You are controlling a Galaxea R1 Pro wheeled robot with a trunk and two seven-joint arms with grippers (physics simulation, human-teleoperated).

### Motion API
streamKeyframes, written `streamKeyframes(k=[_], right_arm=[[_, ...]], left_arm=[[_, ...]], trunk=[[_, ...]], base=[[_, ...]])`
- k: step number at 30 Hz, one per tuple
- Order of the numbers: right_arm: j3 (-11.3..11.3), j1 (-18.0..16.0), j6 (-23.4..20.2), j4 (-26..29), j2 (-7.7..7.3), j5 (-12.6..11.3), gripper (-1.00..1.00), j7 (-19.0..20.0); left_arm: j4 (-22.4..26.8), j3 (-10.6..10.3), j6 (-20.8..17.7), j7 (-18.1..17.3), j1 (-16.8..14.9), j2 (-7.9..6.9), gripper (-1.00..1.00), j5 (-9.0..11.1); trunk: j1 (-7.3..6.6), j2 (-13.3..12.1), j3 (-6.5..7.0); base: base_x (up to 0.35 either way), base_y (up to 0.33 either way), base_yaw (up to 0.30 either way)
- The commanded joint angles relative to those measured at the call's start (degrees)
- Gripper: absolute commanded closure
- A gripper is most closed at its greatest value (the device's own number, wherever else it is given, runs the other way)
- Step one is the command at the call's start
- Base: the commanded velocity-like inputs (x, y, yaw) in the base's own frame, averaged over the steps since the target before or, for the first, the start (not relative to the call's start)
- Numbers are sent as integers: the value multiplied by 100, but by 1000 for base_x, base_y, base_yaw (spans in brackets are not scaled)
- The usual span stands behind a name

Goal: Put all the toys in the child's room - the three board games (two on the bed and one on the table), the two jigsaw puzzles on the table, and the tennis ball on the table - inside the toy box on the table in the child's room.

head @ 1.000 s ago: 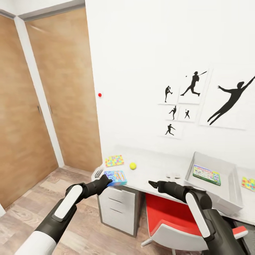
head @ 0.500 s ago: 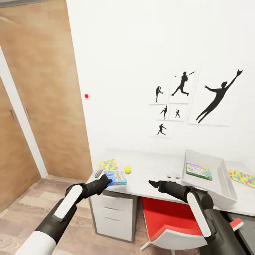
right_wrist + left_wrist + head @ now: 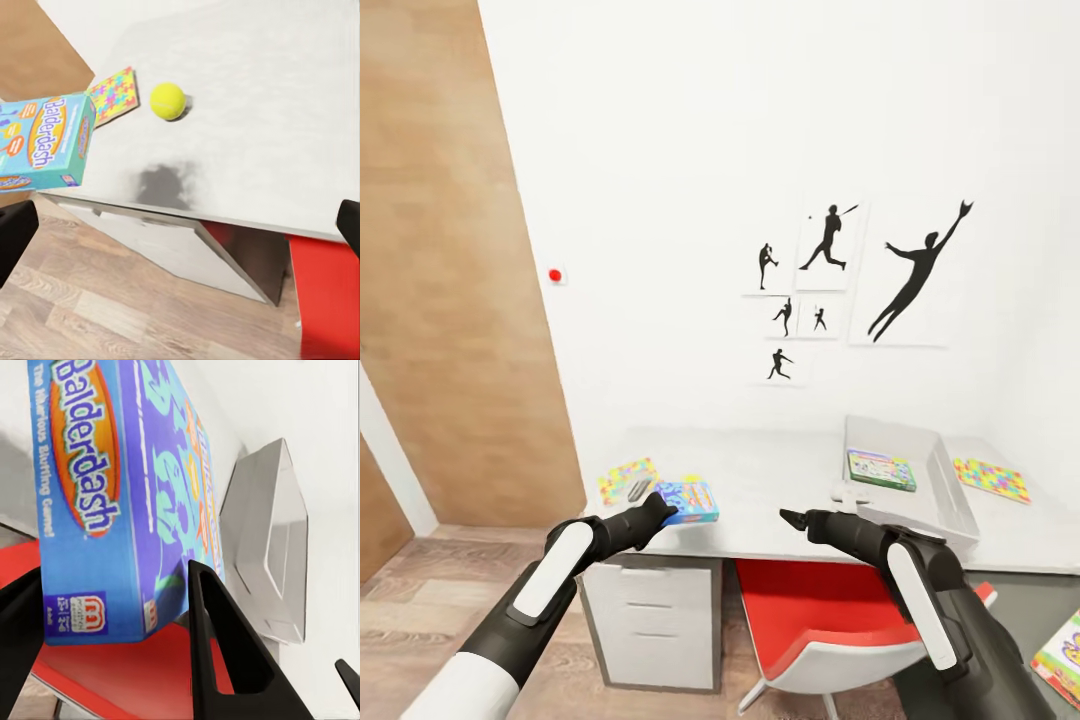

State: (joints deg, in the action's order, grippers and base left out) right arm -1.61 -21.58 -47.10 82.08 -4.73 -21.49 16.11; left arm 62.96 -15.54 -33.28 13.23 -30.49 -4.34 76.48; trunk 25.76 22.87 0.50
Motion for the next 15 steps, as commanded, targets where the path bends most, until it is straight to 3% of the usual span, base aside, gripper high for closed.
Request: streamKeyframes(k=[1, 9, 15], right_arm=[[-1, -4, -19, 1, -2, 22, -100, 24], [2, -4, -19, 1, -2, 21, -100, 24], [2, -4, -19, 2, -2, 21, -100, 24]], left_arm=[[15, -13, 5, 51, -1, -6, 100, 76], [22, -18, 5, 49, -1, -6, 100, 76], [27, -19, 5, 49, -1, -6, 100, 77]], trunk=[[2, 5, 0], [2, 5, 16], [2, 5, 22]], base=[[3, 6, -289], [1, 3, -282], [0, 0, -130]])
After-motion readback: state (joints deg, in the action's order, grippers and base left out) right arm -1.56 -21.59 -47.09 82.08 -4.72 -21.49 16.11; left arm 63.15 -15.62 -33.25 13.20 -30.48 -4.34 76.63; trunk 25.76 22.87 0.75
